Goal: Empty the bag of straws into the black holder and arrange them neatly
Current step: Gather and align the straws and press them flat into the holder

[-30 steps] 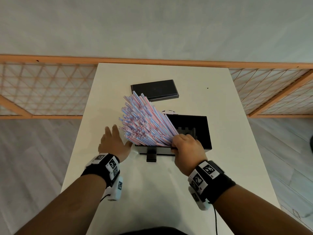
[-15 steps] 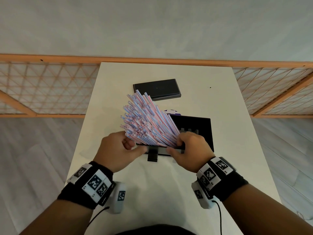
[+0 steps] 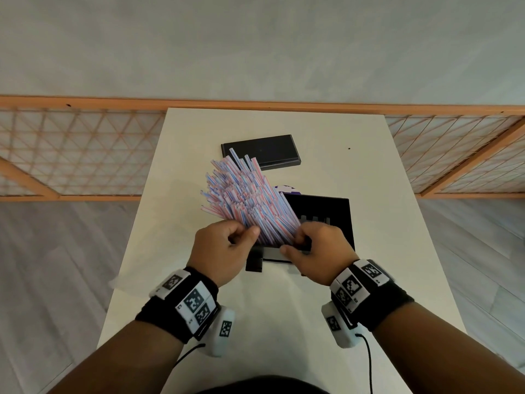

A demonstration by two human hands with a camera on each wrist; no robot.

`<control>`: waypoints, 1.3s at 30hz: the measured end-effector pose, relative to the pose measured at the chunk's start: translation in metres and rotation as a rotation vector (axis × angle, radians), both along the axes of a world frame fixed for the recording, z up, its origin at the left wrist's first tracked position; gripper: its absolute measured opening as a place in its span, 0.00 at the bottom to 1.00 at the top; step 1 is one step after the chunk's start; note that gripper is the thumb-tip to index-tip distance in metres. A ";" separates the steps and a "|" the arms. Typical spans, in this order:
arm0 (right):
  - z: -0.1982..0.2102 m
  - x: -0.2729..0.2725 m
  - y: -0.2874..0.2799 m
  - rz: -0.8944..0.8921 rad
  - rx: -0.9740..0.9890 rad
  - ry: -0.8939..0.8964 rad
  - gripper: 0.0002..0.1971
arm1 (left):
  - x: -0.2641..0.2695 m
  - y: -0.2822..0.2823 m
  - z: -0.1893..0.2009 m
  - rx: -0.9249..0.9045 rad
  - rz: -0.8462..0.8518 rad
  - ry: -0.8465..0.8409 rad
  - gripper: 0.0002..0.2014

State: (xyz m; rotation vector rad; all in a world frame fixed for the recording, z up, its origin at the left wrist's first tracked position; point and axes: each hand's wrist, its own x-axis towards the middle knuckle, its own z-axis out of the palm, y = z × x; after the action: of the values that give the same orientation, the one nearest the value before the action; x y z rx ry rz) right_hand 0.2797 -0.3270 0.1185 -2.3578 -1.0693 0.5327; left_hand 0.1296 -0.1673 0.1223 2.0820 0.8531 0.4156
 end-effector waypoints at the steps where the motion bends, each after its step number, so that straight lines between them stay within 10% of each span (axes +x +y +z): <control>1: 0.001 0.001 0.000 0.005 -0.026 -0.004 0.19 | -0.001 0.000 0.002 0.013 -0.002 0.003 0.19; 5: 0.000 -0.002 -0.001 0.180 -0.251 -0.055 0.25 | -0.001 0.000 0.003 -0.016 -0.010 0.025 0.17; 16: 0.001 0.003 -0.001 0.114 -0.179 0.018 0.13 | 0.008 0.007 -0.002 0.018 -0.008 0.075 0.25; 26: 0.005 -0.003 0.005 0.163 -0.156 0.031 0.22 | 0.004 0.005 0.013 -0.146 -0.051 0.035 0.39; 39: 0.009 0.004 -0.005 -0.040 -0.057 0.008 0.15 | 0.005 0.006 0.024 -0.164 0.036 0.022 0.12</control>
State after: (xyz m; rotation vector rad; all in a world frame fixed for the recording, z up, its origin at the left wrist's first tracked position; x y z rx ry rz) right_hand 0.2837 -0.3318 0.1275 -2.4193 -1.0145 0.5646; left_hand 0.1343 -0.1611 0.1464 1.9263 0.9080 0.3305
